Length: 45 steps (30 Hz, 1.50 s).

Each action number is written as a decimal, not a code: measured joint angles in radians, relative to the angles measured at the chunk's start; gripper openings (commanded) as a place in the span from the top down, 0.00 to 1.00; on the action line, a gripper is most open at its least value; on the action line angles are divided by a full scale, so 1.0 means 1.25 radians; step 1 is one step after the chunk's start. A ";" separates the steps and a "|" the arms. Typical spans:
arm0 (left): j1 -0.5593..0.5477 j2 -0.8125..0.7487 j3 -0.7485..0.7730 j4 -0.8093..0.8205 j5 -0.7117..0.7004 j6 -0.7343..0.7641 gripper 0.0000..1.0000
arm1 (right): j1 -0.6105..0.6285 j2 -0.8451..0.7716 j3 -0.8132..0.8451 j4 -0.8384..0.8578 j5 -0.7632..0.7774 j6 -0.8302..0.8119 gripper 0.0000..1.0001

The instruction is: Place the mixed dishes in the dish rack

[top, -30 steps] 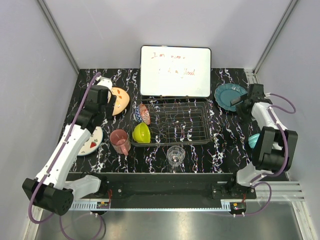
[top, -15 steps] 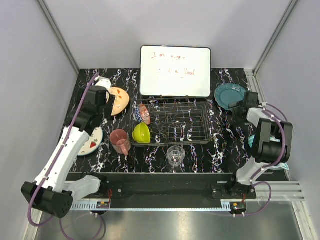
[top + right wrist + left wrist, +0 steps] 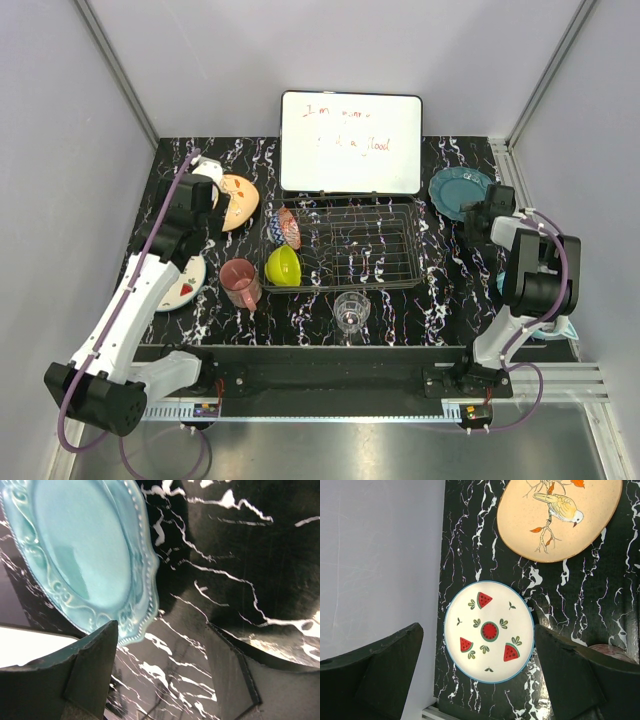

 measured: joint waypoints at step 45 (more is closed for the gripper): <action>0.011 -0.024 -0.020 0.012 0.024 0.020 0.01 | -0.005 -0.224 -0.022 -0.029 0.021 -0.301 1.00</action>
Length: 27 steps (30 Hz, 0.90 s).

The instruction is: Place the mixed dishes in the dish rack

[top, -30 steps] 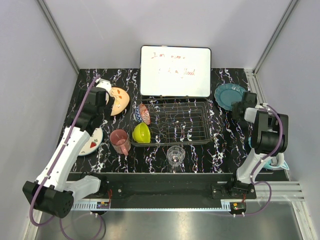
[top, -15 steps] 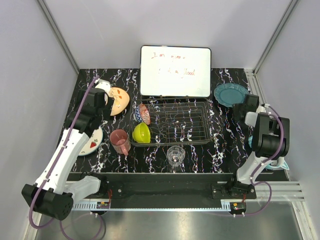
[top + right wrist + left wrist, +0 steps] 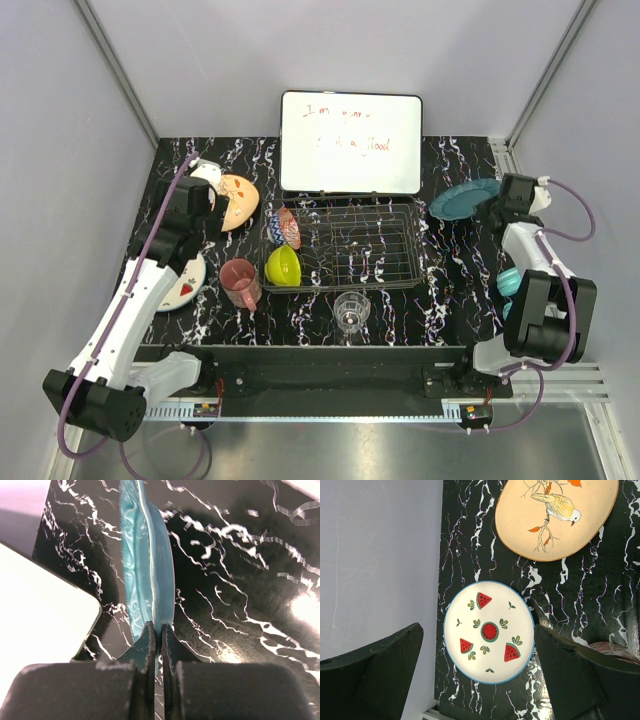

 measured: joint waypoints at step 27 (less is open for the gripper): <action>0.002 0.000 -0.013 -0.002 -0.001 -0.014 0.01 | 0.292 -0.077 0.527 -0.364 -0.008 -0.513 1.00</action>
